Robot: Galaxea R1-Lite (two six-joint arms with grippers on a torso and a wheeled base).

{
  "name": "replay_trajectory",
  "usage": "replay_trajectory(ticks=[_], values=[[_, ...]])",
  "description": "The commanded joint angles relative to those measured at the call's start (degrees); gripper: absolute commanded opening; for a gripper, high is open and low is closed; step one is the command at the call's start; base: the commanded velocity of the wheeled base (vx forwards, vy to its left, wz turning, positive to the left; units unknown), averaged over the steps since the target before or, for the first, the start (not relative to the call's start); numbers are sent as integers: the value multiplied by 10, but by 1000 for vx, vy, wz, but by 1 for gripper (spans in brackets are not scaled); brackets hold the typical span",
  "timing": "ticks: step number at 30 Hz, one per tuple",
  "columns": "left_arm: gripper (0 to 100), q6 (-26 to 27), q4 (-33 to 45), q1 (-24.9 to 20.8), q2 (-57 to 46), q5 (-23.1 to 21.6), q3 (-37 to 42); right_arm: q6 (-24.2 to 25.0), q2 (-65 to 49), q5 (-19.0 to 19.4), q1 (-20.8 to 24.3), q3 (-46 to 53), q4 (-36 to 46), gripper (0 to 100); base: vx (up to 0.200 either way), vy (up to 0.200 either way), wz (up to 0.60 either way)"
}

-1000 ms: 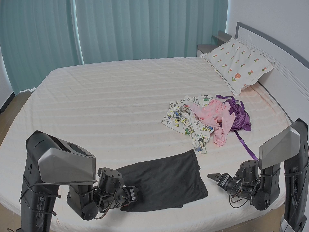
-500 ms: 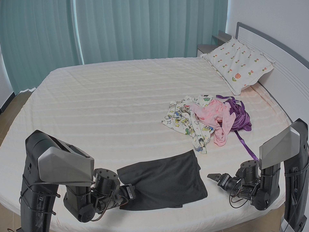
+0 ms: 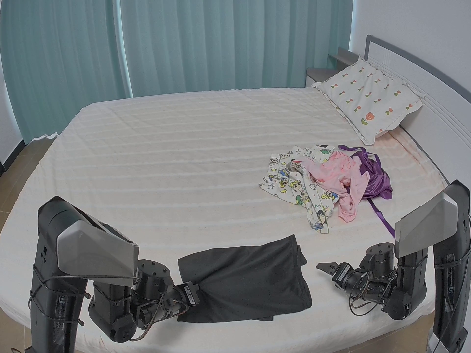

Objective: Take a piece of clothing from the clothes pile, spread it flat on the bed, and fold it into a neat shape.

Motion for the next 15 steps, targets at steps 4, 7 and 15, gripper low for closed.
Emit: replay_trajectory(ticks=[4, 7, 15], values=[[0, -2, -8, 2, -2, 1, 16, 0, -1, 0, 0, 0, -9, 100, 0, 200, 0], [0, -1, -13, 7, -1, 1, 18, 0, -1, -1, 0, 1, -9, 100, 0, 200, 0], [0, 0, -18, 30, 1, -7, 18, 0, -1, -1, 0, -1, -9, 100, 0, 200, 0]])
